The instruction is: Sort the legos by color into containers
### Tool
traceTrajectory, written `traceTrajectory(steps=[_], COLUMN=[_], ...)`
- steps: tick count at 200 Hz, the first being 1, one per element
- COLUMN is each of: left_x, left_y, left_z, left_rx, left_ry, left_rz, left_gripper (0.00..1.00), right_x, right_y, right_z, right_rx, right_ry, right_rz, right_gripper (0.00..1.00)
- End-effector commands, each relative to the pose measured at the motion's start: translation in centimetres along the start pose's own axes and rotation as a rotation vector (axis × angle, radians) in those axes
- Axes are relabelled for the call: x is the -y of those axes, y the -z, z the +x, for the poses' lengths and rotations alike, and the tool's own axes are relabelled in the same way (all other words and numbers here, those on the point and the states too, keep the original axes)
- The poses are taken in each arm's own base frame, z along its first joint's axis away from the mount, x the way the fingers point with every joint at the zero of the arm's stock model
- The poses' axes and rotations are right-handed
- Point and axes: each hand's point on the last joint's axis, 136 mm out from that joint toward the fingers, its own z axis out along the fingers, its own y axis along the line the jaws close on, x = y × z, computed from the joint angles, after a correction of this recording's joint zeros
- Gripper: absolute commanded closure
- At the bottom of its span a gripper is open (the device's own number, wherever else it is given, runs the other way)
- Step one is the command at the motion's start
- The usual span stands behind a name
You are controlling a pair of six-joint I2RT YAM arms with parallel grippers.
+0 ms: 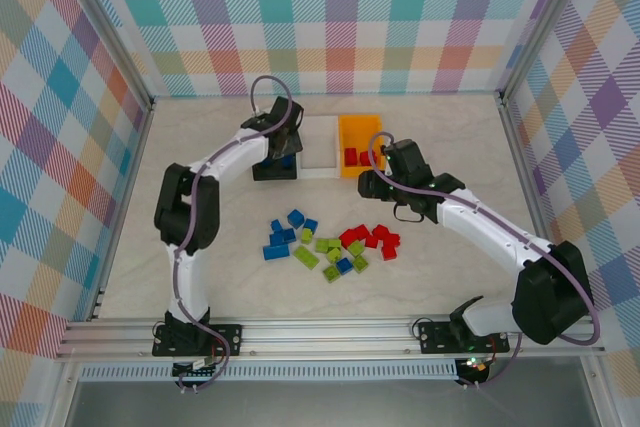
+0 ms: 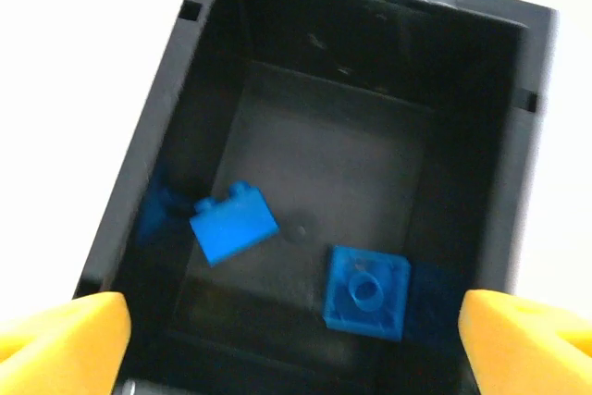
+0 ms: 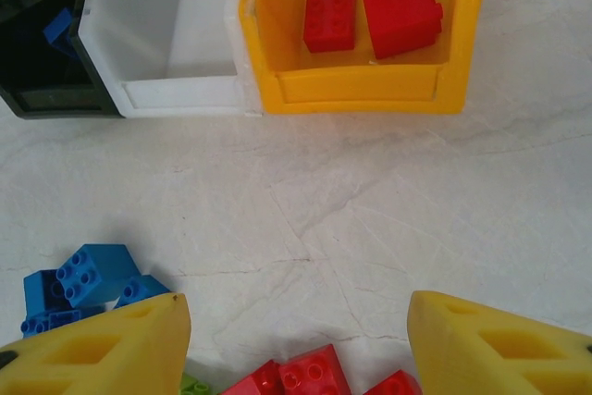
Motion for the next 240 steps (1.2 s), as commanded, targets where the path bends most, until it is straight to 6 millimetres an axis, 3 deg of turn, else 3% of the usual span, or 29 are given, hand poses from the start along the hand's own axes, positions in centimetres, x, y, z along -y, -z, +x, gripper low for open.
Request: traceTrajectory(steps=[1, 26, 57, 84, 109, 141, 169, 202, 240], left_x=[2.9, 3.4, 2.1, -0.9, -3.5, -5.6, -5.8, -6.3, -6.6], left_y=[6.9, 10.6, 12.8, 12.8, 13.0, 13.4, 13.4, 12.9, 12.6], left_z=[-1.2, 2.3, 8.3, 12.7, 15.0, 15.7, 15.7, 16.1, 16.4], left_rx=[0.102, 0.114, 0.091, 0.059, 0.035, 0.048, 0.048, 0.040, 0.038], left_ry=[0.049, 0.031, 0.014, 0.012, 0.043, 0.061, 0.046, 0.031, 0.033], left_rz=[0.186, 0.282, 0.350, 0.332, 0.335, 0.320, 0.306, 0.275, 0.267], left_gripper=[0.02, 0.00, 0.00, 0.00, 0.00, 0.00, 0.00, 0.00, 0.00], right_x=[0.1, 0.6, 0.6, 0.4, 1.4, 3.6, 4.7, 1.7, 0.5], right_y=[-0.2, -0.1, -0.4, -0.9, -0.9, -1.1, -2.4, -2.1, -1.2], right_z=[1.8, 5.0, 9.3, 11.5, 11.8, 10.6, 10.5, 11.2, 13.8], right_rx=[-0.073, -0.163, -0.278, -0.344, -0.317, -0.260, -0.307, -0.345, -0.418], right_ry=[-0.014, -0.020, 0.011, 0.061, 0.058, 0.036, 0.023, 0.042, 0.002], right_rz=[-0.016, -0.028, -0.040, -0.017, 0.046, 0.135, 0.160, 0.009, -0.024], right_gripper=[0.36, 0.37, 0.37, 0.38, 0.38, 0.41, 0.45, 0.44, 0.42])
